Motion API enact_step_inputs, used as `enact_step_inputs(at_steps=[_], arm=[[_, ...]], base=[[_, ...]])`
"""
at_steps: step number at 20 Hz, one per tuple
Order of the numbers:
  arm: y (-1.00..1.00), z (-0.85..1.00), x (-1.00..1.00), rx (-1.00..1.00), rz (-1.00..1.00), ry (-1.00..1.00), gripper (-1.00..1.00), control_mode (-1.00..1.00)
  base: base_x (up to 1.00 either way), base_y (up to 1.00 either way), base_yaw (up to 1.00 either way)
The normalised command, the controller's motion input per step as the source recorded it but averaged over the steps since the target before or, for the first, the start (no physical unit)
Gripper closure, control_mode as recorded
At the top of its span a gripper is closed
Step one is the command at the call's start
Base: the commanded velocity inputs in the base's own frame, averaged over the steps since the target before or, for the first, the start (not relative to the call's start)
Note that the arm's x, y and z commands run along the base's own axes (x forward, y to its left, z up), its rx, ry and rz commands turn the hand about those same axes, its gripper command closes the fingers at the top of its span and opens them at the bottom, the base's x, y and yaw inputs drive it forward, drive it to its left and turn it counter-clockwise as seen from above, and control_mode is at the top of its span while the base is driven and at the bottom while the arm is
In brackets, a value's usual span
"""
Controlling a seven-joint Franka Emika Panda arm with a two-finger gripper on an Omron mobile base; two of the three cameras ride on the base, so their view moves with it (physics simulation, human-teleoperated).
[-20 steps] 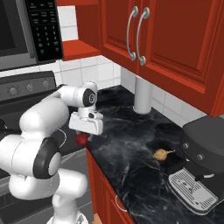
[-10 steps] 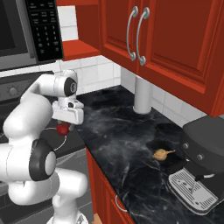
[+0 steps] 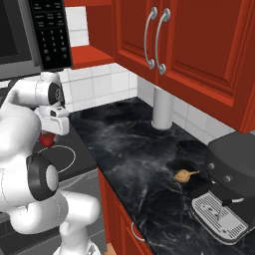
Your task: Place the pan on the rear left burner on the stove. Then place the tomato and the onion in the pan and turn on the rear left burner.
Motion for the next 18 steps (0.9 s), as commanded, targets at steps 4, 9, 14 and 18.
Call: enact_step_inputs(at_steps=[4,9,14,18], arm=[[0.72,0.0,-0.01,0.0,0.08,-0.13,1.0,-1.0],[0.42,0.03,-0.07,0.0,0.09,-0.21,1.0,-1.0],[0.3,0.03,-0.18,0.0,0.09,-0.19,1.0,-1.0],[0.49,0.0,-0.03,0.0,0.12,-0.12,1.0,-1.0]], base=[[0.0,0.0,0.0],[0.0,0.0,0.0],[0.0,0.0,0.0],[0.0,0.0,0.0]])
